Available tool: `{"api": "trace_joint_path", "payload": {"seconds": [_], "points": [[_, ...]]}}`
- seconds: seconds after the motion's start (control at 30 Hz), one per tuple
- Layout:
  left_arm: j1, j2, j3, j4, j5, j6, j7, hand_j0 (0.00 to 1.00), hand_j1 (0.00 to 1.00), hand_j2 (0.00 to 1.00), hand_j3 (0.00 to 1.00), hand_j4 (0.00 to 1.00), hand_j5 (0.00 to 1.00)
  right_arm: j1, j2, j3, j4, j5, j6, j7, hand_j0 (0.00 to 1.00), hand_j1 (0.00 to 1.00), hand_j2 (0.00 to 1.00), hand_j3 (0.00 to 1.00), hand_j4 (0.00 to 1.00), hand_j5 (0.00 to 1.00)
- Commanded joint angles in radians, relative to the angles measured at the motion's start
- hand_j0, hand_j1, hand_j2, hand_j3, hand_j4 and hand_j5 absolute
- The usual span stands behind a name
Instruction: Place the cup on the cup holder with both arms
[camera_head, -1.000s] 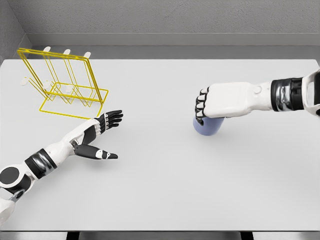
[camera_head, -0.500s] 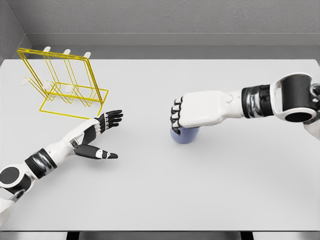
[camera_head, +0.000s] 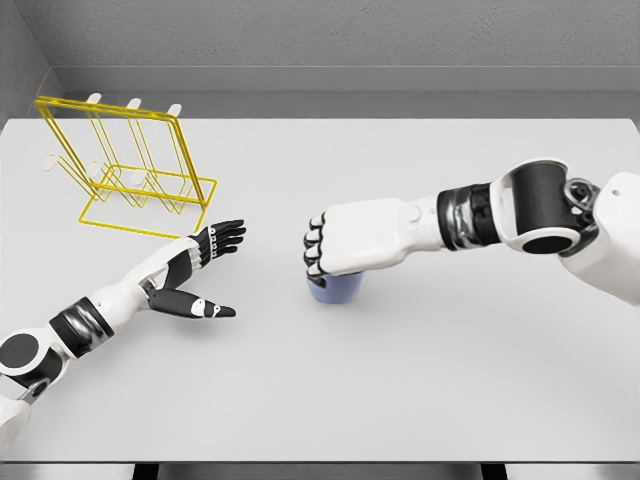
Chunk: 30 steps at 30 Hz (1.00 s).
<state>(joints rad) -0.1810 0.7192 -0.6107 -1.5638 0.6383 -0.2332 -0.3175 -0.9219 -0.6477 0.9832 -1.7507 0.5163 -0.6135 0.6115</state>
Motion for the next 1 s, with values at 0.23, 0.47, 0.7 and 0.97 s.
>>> {"api": "trace_joint_path", "payload": {"seconds": [0.23,0.47,0.7,0.97], "points": [[0.000,0.002,0.000,0.001,0.004,0.000,0.000,1.00,1.00,1.00,1.00,1.00,1.00,-0.005,0.072,0.026,0.112,0.008,0.003,-0.001,0.52,0.52,0.52,0.52,0.52,0.52],[0.000,0.002,0.000,0.001,0.004,0.000,0.000,1.00,1.00,1.00,1.00,1.00,1.00,-0.002,0.074,0.028,0.086,0.008,0.003,-0.001,0.52,0.52,0.52,0.52,0.52,0.52],[0.000,0.002,0.000,0.001,0.004,0.000,0.000,1.00,1.00,1.00,1.00,1.00,1.00,0.000,0.074,0.028,0.088,0.008,0.003,-0.001,0.99,0.99,0.99,0.99,0.99,0.99],[0.000,0.000,0.000,0.001,0.004,0.000,0.000,1.00,1.00,1.00,1.00,1.00,1.00,0.000,0.059,0.012,0.088,0.007,0.003,-0.001,0.99,0.99,0.99,0.99,0.99,0.99]]}}
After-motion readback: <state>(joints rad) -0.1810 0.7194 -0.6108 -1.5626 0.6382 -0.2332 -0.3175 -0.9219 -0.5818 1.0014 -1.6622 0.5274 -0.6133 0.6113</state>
